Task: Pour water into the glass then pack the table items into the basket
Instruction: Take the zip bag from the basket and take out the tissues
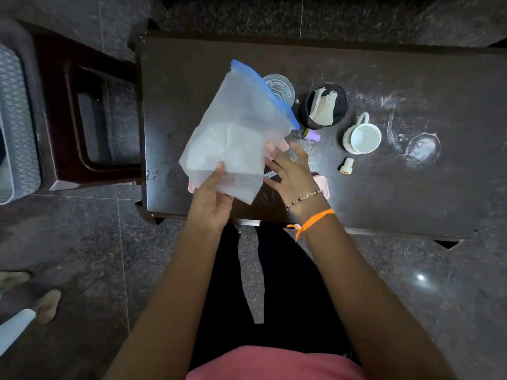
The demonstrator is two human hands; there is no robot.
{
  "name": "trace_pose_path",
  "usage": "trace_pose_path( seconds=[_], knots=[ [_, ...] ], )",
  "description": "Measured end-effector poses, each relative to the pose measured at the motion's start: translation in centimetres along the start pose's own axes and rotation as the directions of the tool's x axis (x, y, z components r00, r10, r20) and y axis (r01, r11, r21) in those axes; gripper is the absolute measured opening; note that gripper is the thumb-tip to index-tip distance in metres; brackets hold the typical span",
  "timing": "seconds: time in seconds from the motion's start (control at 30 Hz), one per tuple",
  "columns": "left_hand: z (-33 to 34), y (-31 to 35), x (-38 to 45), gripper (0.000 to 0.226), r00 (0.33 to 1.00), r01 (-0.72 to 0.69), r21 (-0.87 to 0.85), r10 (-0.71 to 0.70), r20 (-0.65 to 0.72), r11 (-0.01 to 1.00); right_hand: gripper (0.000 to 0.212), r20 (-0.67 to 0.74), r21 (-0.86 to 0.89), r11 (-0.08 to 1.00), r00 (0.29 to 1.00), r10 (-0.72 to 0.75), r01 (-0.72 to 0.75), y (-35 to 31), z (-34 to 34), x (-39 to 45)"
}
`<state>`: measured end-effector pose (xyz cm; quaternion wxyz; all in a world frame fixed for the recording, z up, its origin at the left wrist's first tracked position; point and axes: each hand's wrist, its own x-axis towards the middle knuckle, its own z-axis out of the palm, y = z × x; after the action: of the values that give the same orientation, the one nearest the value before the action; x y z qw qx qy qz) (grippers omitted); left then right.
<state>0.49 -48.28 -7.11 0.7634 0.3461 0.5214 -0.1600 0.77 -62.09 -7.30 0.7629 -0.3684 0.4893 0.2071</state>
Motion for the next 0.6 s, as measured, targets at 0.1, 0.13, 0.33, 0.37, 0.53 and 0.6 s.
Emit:
trace_pose_path(
  seconds=[0.1,0.13,0.33,0.37,0.53,0.6],
  knots=[
    [-1.5,-0.2,-0.3,0.045,0.999,0.032,0.029,-0.032,0.006,0.999,0.019,-0.126,-0.007,0.996,0.988,-0.087,0.086,-0.5,1.2,0.4],
    [-2.2,-0.1,-0.4,0.039,0.999,0.05,0.055,-0.05,0.004,0.997,0.023,-0.152,-0.023,0.992,0.981,-0.123,0.121,-0.7,1.2,0.6],
    [-5.8,0.7,-0.6,0.029,0.999,0.034,0.253,-0.032,-0.012,0.967,0.033,0.251,-0.224,0.885,0.901,-0.353,0.409,-1.3,0.6,-1.5],
    [-6.4,0.9,-0.6,0.041,1.0,0.0,0.314,0.003,-0.01,0.949,0.027,0.36,-0.344,0.799,0.855,-0.373,0.493,-1.4,0.6,-2.0],
    [-8.1,4.9,0.1,0.09,0.927,-0.374,0.642,0.269,0.26,0.669,0.009,0.684,-0.56,0.398,0.677,-0.273,0.727,-2.3,1.3,-3.5],
    [-8.5,7.4,0.4,0.094,0.897,-0.426,0.662,0.196,0.395,0.617,0.013,0.72,-0.53,0.43,0.655,-0.227,0.731,-2.8,1.7,-3.9]
  ],
)
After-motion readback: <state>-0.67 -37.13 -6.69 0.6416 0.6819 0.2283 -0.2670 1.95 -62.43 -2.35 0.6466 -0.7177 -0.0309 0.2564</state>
